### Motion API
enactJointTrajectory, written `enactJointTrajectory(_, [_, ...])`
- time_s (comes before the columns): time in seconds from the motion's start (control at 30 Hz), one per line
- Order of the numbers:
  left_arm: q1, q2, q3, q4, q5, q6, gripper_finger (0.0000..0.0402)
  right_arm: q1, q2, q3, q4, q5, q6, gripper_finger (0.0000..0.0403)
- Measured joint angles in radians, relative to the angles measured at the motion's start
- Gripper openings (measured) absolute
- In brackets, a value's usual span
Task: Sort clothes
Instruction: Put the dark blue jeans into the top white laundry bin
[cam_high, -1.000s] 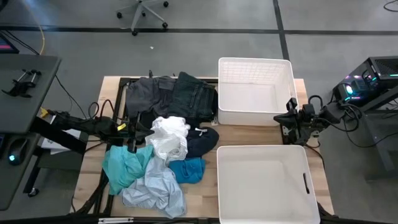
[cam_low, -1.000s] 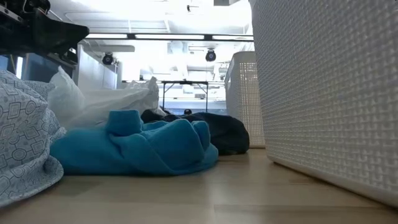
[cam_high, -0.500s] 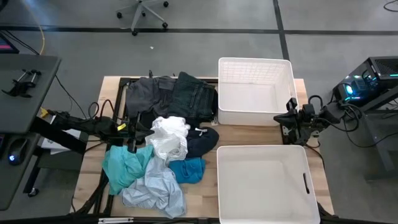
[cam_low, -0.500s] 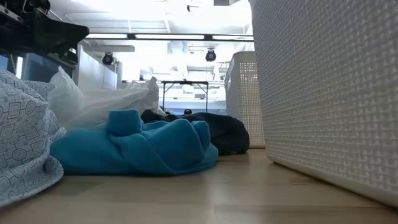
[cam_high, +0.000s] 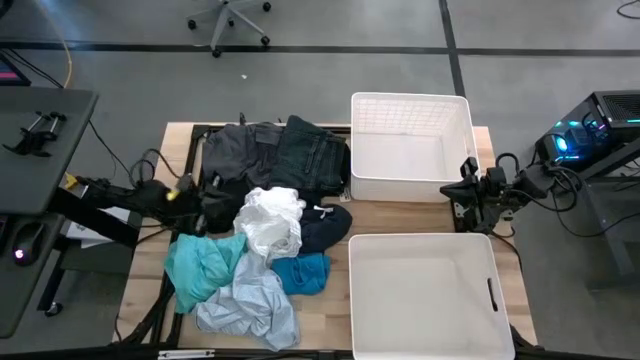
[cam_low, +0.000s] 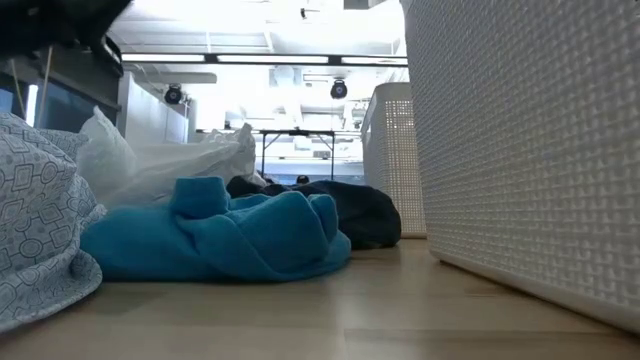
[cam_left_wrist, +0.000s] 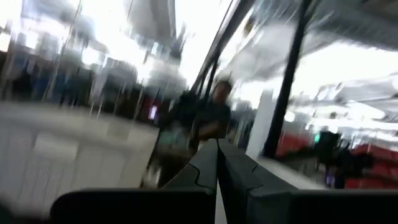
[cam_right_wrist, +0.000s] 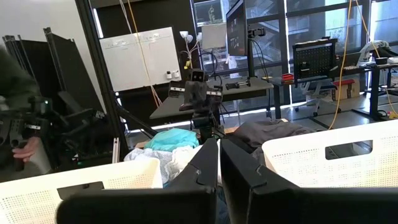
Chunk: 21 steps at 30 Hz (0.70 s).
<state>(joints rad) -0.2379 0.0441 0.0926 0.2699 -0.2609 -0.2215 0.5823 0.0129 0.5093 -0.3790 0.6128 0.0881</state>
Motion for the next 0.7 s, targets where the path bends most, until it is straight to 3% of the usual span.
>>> enactJointTrajectory(0.1, [0.0, 0.093, 0.1, -0.1, -0.119, -0.019, 0.0, 0.0, 0.0, 0.0, 0.0, 0.0, 0.0, 0.0005])
enactJointTrajectory(0.2, [0.0, 0.223, 0.217, -0.121, -0.276, 0.085, 0.0, 0.0, 0.0, 0.0, 0.0, 0.0, 0.0, 0.0005])
enactJointTrajectory(0.37, [0.015, 0.464, 0.447, -0.228, -0.615, 0.073, 0.0, 0.0, 0.0, 0.0, 0.0, 0.0, 0.0, 0.0005])
enactJointTrajectory(0.47, [0.052, 0.6, 0.573, -0.261, -0.634, 0.076, 0.0, 0.0, 0.0, 0.0, 0.0, 0.0, 0.0, 0.0005])
enactJointTrajectory(0.7, [0.233, 0.903, 0.804, -0.221, -0.532, 0.043, 0.0, 0.0, 0.0, 0.0, 0.0, 0.0, 0.0, 0.0005])
